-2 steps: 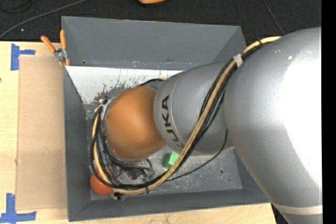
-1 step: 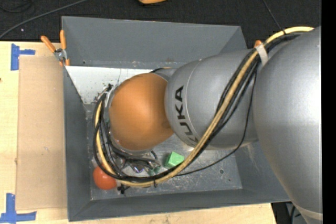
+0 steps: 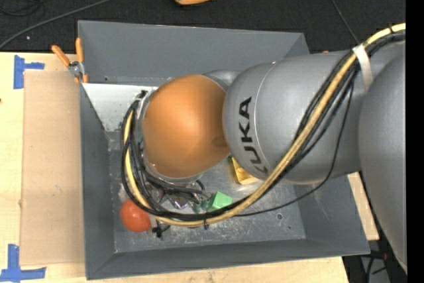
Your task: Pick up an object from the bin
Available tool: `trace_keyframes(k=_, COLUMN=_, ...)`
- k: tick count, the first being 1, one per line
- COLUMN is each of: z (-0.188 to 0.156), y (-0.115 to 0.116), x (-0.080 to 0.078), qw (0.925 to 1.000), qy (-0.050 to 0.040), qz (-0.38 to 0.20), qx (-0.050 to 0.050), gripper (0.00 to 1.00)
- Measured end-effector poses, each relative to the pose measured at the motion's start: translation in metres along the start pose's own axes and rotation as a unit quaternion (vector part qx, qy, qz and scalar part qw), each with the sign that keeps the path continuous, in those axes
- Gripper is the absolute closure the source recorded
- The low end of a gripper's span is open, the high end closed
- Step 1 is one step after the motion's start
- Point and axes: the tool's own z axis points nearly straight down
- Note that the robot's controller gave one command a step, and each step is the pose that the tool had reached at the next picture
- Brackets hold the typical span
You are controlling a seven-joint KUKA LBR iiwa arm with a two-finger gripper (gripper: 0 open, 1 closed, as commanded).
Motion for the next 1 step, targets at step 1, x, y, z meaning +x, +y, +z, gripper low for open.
trace_keyframes(k=1, z=-0.052, y=0.0002, x=0.0002, qw=1.0, qy=-0.0006, qz=0.0, qx=0.0, gripper=1.0)
